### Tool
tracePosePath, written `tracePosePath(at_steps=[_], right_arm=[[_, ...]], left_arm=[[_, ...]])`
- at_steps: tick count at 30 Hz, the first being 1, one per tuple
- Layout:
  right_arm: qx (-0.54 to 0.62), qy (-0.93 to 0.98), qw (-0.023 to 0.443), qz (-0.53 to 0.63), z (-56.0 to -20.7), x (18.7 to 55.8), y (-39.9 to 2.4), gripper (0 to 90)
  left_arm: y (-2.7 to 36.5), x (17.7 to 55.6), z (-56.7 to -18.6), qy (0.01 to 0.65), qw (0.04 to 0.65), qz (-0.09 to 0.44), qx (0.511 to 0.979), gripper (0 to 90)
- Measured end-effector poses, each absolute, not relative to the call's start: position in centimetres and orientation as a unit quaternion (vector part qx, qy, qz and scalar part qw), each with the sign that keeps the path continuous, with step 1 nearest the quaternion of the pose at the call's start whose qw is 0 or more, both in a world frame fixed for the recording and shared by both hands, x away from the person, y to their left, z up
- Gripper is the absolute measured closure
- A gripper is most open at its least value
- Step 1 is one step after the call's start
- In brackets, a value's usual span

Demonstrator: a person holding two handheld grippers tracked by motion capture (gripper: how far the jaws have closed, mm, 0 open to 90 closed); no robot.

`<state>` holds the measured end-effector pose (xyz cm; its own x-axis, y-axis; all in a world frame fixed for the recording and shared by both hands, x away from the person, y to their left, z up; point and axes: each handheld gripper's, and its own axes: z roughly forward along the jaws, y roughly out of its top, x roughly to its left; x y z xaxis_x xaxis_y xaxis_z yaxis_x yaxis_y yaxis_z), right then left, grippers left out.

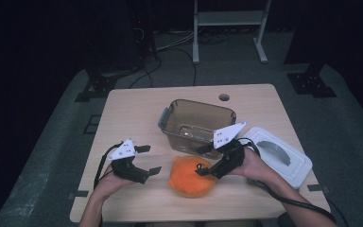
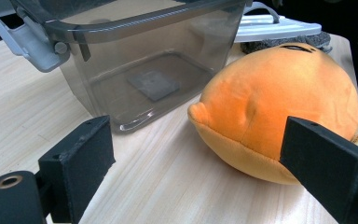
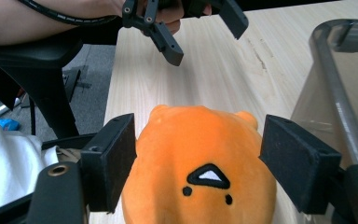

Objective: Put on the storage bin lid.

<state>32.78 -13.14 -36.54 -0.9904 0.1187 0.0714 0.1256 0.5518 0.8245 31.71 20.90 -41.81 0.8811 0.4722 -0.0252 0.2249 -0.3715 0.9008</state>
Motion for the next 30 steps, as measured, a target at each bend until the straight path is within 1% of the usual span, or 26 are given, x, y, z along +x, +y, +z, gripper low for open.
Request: tracePosePath(at_steps=[16,21,27,30], right_arm=[[-0.065,-0.894,0.014,-0.444,-38.7,33.1,-10.8,25.5],[-0.064,-0.898,0.009,-0.435,-39.2,33.2,-10.2,26.2],[-0.069,-0.901,0.003,-0.428,-39.8,33.3,-9.9,29.2],[-0.072,-0.901,0.004,-0.428,-40.1,33.3,-9.8,32.3]], left_arm=[[21.1,31.7,-41.8,0.213,0.519,0.122,0.819,8.9],[21.2,31.7,-41.8,0.215,0.519,0.123,0.818,8.9],[21.3,31.7,-41.8,0.216,0.519,0.124,0.818,8.9],[21.3,31.7,-41.8,0.216,0.519,0.124,0.818,8.9]])
